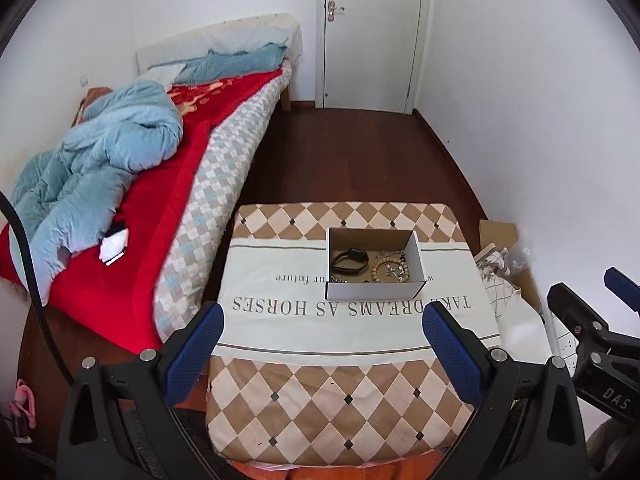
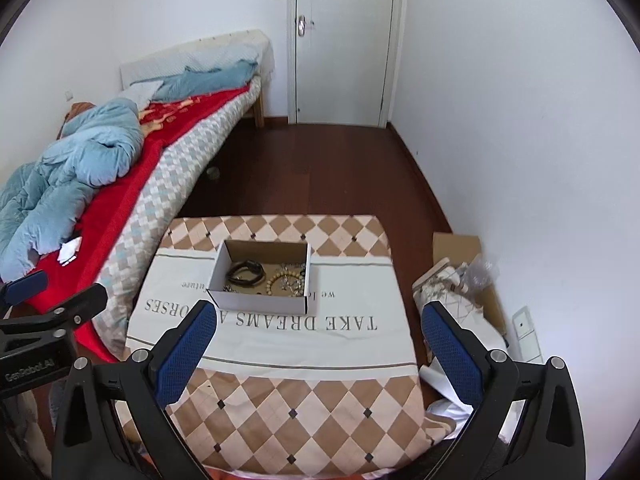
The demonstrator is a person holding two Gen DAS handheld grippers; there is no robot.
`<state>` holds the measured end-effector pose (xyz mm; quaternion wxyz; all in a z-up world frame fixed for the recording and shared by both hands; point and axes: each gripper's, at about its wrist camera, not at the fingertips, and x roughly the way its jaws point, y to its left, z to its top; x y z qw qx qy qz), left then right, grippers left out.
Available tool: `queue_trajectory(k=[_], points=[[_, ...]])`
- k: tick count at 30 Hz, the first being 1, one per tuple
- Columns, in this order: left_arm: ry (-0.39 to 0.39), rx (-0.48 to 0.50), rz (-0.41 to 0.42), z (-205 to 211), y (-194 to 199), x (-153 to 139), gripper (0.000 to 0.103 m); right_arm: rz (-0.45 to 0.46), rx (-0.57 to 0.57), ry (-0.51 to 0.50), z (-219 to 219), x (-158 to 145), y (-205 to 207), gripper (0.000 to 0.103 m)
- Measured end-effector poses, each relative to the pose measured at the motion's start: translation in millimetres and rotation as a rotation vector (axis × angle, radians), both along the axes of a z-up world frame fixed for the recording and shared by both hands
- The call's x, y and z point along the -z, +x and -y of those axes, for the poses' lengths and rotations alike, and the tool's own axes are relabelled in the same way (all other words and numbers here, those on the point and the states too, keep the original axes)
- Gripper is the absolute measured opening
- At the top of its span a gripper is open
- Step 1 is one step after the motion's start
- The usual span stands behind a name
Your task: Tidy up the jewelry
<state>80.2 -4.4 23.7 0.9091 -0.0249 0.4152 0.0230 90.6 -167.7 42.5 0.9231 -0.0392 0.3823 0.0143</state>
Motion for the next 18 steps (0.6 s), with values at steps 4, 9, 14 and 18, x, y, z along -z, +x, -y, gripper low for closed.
queue_trajectory(k=[4, 9, 14, 18], points=[[-0.019, -0.009, 0.019, -4, -10, -15, 0.101, 0.024, -0.007, 0.010, -1, -16, -14, 0.103], [-0.033, -0.011, 0.035, -8, -22, -29, 0.101, 0.033, -0.022, 0.017, -2, -29, -28, 0.103], [-0.041, -0.008, 0.035, -8, -25, -32, 0.101, 0.027, -0.036, 0.019, -4, -32, -29, 0.103], [-0.042, -0.013, 0.027, -9, -19, -30, 0.101, 0.023, -0.028, 0.006, -4, -29, -21, 0.103]])
